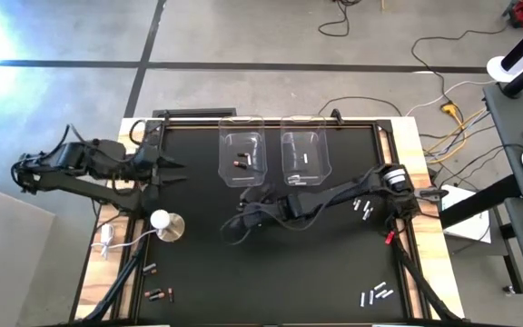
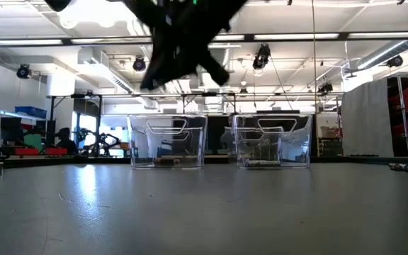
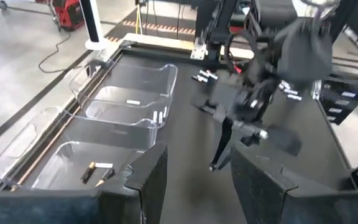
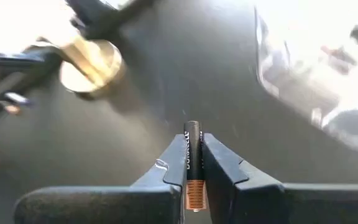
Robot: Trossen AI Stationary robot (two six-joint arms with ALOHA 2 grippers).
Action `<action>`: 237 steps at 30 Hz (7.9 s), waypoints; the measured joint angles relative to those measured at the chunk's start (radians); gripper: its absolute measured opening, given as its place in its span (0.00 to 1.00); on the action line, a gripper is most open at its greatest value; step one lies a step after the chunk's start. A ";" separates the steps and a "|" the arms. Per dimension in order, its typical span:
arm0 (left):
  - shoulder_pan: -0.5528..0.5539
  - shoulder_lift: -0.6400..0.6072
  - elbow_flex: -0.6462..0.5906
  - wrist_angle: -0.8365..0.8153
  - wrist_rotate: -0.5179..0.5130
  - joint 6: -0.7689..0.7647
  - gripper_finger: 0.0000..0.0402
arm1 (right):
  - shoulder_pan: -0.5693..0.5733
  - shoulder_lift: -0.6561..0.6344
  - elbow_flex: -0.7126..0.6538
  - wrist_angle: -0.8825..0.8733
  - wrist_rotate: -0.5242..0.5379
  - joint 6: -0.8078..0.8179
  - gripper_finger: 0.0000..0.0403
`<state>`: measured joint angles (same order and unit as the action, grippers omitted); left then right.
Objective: Sort batteries
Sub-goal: Put the black battery into the left transparent bin
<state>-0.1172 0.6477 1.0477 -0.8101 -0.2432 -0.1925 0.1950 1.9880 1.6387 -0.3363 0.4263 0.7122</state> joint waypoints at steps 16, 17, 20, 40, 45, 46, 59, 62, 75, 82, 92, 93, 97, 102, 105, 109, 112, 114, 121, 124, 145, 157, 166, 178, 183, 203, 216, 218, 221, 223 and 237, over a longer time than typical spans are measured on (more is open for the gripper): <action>0.000 -0.108 -0.153 0.515 0.027 -0.003 0.38 | -0.125 -0.099 0.338 0.036 -0.142 -0.389 0.06; 0.000 -0.101 -0.160 0.533 0.027 -0.006 0.38 | -0.132 -0.097 0.355 0.040 -0.151 -0.395 0.06; 0.000 -0.086 -0.172 0.588 0.027 -0.010 0.38 | -0.149 -0.096 0.386 0.108 -0.187 -0.441 0.06; 0.002 0.093 -0.175 0.793 0.015 0.029 0.38 | -0.187 -0.095 0.402 0.350 -0.325 -0.475 0.06; 0.003 0.137 -0.175 0.870 -0.003 0.025 0.38 | -0.187 -0.095 0.402 0.349 -0.325 -0.479 0.06; 0.003 0.142 -0.175 0.888 -0.017 0.027 0.38 | -0.187 -0.095 0.402 0.349 -0.325 -0.479 0.06; 0.030 0.155 -0.175 0.879 0.011 0.017 0.38 | -0.187 -0.095 0.401 0.350 -0.330 -0.481 0.06; 0.047 0.139 -0.162 0.834 0.018 0.018 0.38 | -0.186 -0.095 0.401 0.352 -0.330 -0.478 0.06; 0.083 0.213 -0.112 0.846 0.097 0.020 0.38 | -0.187 -0.095 0.401 0.357 -0.332 -0.481 0.06; 0.084 0.196 -0.112 0.846 0.097 0.011 0.38 | -0.186 -0.095 0.401 0.349 -0.332 -0.488 0.06; 0.119 0.211 -0.111 0.839 0.175 -0.063 0.38 | -0.186 -0.095 0.399 0.325 -0.332 -0.489 0.06; 0.121 0.216 -0.111 0.836 0.176 -0.062 0.38 | -0.186 -0.095 0.399 0.325 -0.333 -0.489 0.06; 0.126 0.212 -0.111 0.836 0.178 -0.061 0.38 | -0.186 -0.095 0.399 0.319 -0.355 -0.486 0.06; 0.127 0.198 -0.111 0.827 0.179 -0.064 0.38 | -0.182 -0.095 0.399 0.312 -0.355 -0.485 0.06; 0.128 0.196 -0.111 0.794 0.179 -0.081 0.38 | -0.182 -0.095 0.399 0.289 -0.355 -0.485 0.06; 0.128 0.199 -0.111 0.760 0.178 -0.091 0.38 | -0.181 -0.095 0.399 0.246 -0.356 -0.484 0.06; 0.128 0.199 -0.111 0.758 0.178 -0.081 0.38 | -0.180 -0.095 0.399 0.236 -0.356 -0.474 0.06; 0.128 0.199 -0.112 0.757 0.178 -0.079 0.38 | -0.180 -0.095 0.399 0.235 -0.356 -0.474 0.06; 0.128 0.199 -0.112 0.749 0.196 -0.079 0.25 | -0.180 -0.095 0.399 0.210 -0.356 -0.475 0.06; 0.128 0.199 -0.112 0.743 0.203 -0.079 0.15 | -0.180 -0.095 0.399 0.188 -0.356 -0.475 0.06; 0.129 0.214 -0.113 0.703 0.197 -0.097 0.04 | -0.180 -0.096 0.395 0.153 -0.345 -0.447 0.16; 0.139 0.219 -0.113 0.604 0.168 -0.116 0.04 | -0.180 -0.094 0.468 0.147 -0.345 -0.464 0.41; 0.295 0.321 -0.021 0.429 0.259 -0.141 0.04 | -0.175 -0.141 0.562 -0.078 -0.348 -0.496 0.47; 0.498 0.713 0.225 0.026 0.261 0.057 0.04 | -0.126 -0.308 0.585 -0.485 -0.345 -0.503 0.43; 0.556 0.895 0.336 -0.132 0.261 0.141 0.04 | -0.081 -0.362 0.585 -0.546 -0.344 -0.488 0.41; 0.633 1.275 0.496 -0.218 0.261 0.236 0.04 | -0.016 -0.383 0.572 -0.716 -0.258 -0.423 0.39; 0.622 1.379 0.496 -0.174 0.225 0.257 0.04 | -0.016 -0.382 0.569 -0.701 -0.254 -0.423 0.35; 0.616 1.380 0.496 -0.164 0.225 0.296 0.04 | -0.016 -0.382 0.566 -0.700 -0.235 -0.423 0.35; 0.608 1.380 0.496 -0.170 0.205 0.370 0.04 | -0.016 -0.382 0.564 -0.700 -0.224 -0.421 0.34; 0.606 1.380 0.496 -0.186 0.178 0.400 0.04 | -0.016 -0.381 0.564 -0.700 -0.222 -0.410 0.35; 0.612 1.477 0.554 -0.258 0.099 0.448 0.04 | -0.019 -0.381 0.544 -0.685 -0.214 -0.399 0.38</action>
<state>0.4949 2.1245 1.6020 -1.0677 -0.1441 0.2556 0.1764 1.6066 2.1831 -1.0217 0.2125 0.3130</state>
